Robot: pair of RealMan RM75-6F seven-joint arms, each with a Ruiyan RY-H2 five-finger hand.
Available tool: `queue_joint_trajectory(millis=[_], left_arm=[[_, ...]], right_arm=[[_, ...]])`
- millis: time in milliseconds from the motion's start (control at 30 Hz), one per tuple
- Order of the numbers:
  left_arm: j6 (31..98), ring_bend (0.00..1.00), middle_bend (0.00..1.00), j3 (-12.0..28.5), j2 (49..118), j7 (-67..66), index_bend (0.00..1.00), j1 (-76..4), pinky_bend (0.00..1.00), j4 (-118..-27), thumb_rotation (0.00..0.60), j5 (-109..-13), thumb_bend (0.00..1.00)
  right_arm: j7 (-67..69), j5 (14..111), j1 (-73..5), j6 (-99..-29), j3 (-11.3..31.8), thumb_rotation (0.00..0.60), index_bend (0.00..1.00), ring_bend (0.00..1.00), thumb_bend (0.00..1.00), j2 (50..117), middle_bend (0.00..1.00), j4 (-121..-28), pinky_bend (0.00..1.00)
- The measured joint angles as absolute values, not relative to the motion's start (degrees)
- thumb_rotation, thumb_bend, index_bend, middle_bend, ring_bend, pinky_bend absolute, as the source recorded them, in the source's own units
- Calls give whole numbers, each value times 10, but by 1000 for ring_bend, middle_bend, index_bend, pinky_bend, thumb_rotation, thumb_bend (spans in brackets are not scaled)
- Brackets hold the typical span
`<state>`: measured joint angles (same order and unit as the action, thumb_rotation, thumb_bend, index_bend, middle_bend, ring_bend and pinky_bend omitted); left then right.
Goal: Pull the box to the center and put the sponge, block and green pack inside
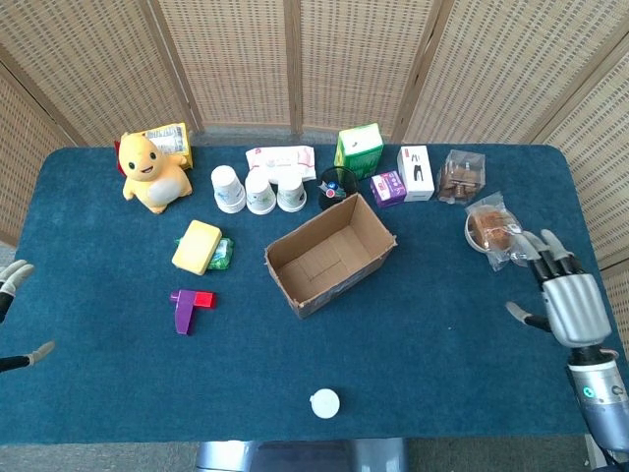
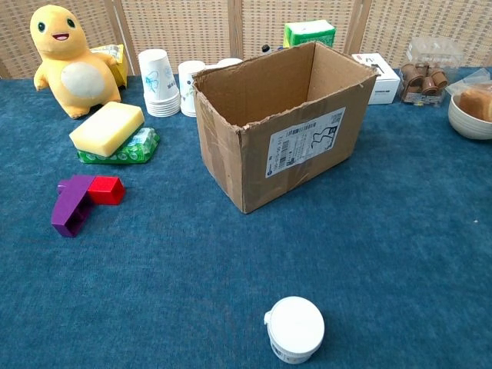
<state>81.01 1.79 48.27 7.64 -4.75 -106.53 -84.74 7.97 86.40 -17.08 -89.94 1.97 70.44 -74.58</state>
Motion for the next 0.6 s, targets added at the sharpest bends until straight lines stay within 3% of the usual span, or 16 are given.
queue_joint_trajectory(millis=[267,600], left_arm=[[767,0,0,14,506,51,0,-74,0,-1043,600,-854,103],[678,0,0,21,575,0,0,-157,0,-982,600,-889,104]], right_arm=[[120,826,-97,-909,11,600,53,0,0,748,0,-682,245],[108,838,-68,-925,13,600,58,0,0,713,0,-756,233]])
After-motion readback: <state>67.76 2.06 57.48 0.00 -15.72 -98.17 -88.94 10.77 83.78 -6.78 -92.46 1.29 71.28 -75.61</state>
